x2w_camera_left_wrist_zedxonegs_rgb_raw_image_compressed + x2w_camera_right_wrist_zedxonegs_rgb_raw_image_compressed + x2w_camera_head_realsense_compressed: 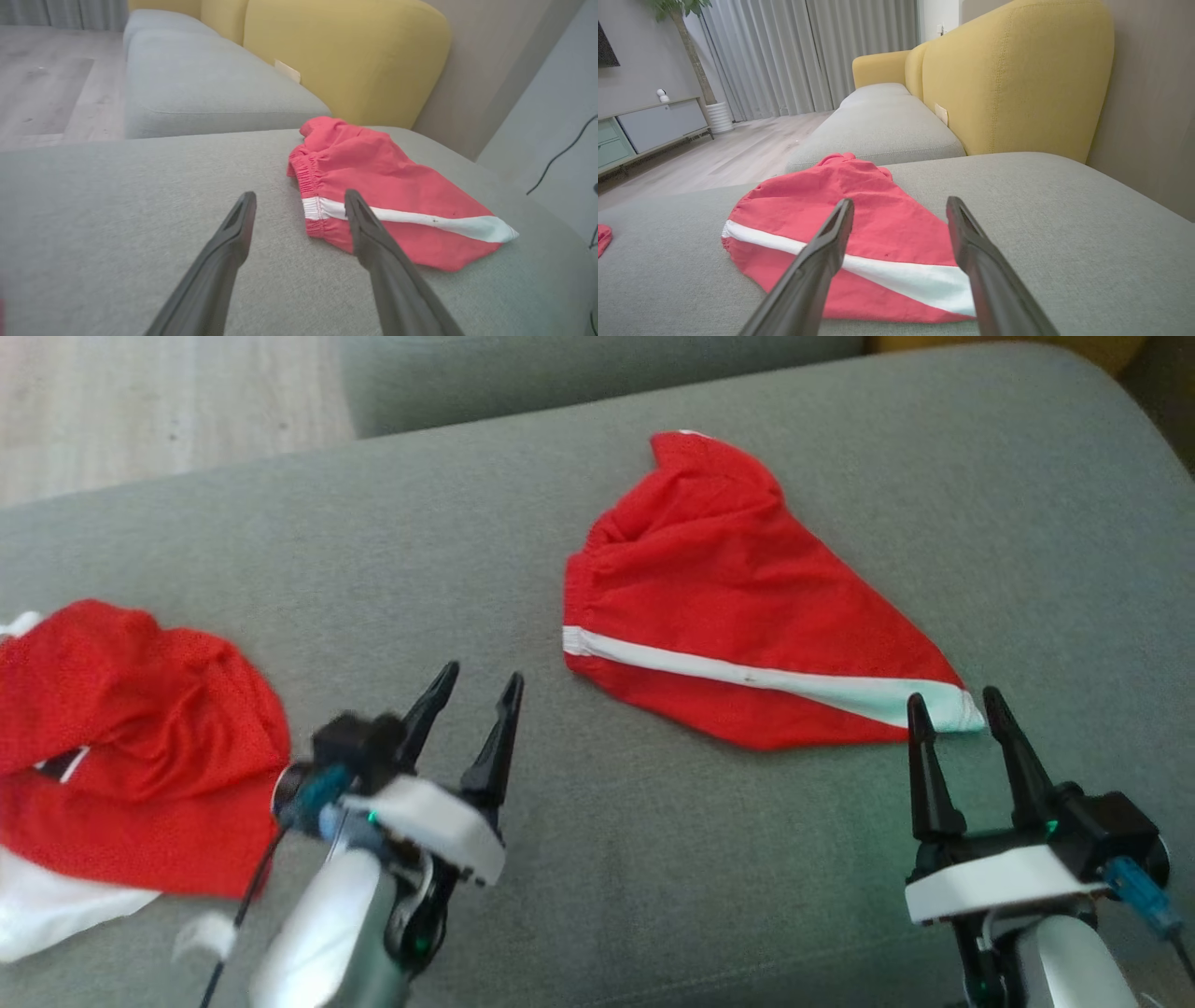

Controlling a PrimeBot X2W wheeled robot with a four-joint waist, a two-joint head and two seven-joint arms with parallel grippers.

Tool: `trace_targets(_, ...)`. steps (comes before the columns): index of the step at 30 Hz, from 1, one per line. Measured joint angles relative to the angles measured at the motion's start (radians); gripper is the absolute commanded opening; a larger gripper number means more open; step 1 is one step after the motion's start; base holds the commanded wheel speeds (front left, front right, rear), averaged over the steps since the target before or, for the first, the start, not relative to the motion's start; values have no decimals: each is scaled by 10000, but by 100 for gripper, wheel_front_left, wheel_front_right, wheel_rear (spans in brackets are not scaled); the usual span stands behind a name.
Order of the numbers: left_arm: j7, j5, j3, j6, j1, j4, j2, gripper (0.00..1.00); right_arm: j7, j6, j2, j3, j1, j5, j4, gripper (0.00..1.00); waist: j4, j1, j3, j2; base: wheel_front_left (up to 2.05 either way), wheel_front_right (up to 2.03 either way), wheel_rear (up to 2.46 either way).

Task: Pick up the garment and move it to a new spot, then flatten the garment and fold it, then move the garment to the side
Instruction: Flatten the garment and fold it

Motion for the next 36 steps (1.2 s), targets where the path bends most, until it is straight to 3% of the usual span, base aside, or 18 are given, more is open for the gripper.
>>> trace_targets(10, 1342, -823, -1174, -119, -2245, 2167, 52, 100, 0, 2, 0, 180, -314, 17, -88, 100, -754, 0, 747, 0, 0, 0, 0)
trace_targets(24, 1160, -1244, -1647, -123, -3545, 4226, 205, 100, 0, 2, 0, 357, -407, 59, -224, 100, -1173, 0, 1239, 0, 0, 0, 0)
trace_targets(36, 965, -1992, -2336, -180, -4113, 5003, 136, 100, 0, 2, 0, 393, -594, 61, -272, 100, -1329, 0, 1433, 0, 0, 0, 0)
